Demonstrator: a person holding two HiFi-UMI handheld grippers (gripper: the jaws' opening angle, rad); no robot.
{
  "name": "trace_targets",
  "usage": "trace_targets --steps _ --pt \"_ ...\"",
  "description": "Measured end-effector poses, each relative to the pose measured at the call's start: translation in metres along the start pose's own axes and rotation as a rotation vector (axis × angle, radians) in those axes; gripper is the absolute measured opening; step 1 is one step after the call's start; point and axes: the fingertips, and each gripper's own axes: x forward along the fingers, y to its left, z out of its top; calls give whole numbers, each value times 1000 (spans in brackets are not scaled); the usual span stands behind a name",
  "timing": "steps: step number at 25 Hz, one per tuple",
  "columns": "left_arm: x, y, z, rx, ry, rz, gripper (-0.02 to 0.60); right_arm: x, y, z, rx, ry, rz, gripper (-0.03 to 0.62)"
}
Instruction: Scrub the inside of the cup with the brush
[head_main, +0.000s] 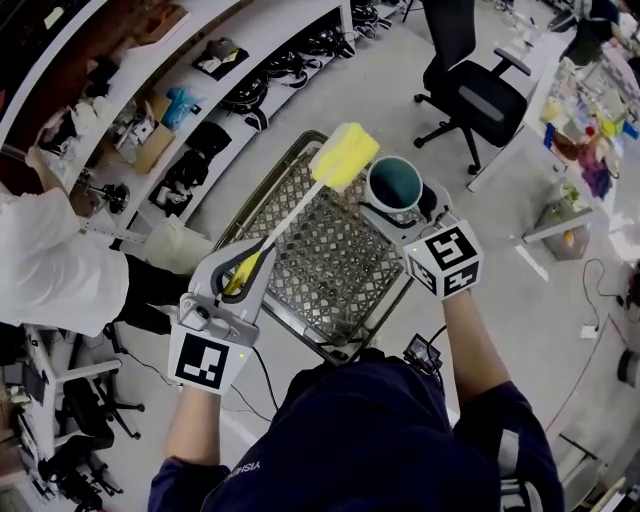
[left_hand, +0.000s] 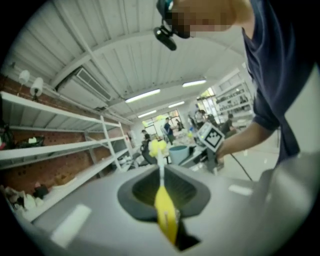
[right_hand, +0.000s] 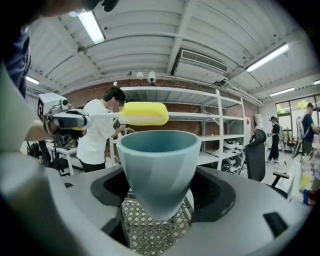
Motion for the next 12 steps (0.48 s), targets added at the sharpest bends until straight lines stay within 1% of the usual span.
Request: trace_targets --steps 2,4,7,12 --pt "0 7 -1 -100 -29 37 23 -3 -1 4 30 -15 6 350" --pt "0 12 -2 -158 -53 58 23 -4 -1 9 52 -27 11 350" --pt "1 14 -5 -198 -68 65 23 -5 1 14 67 -40 21 350" --pt "7 8 -10 -218 -70 62 23 -5 4 19 58 -45 34 350"
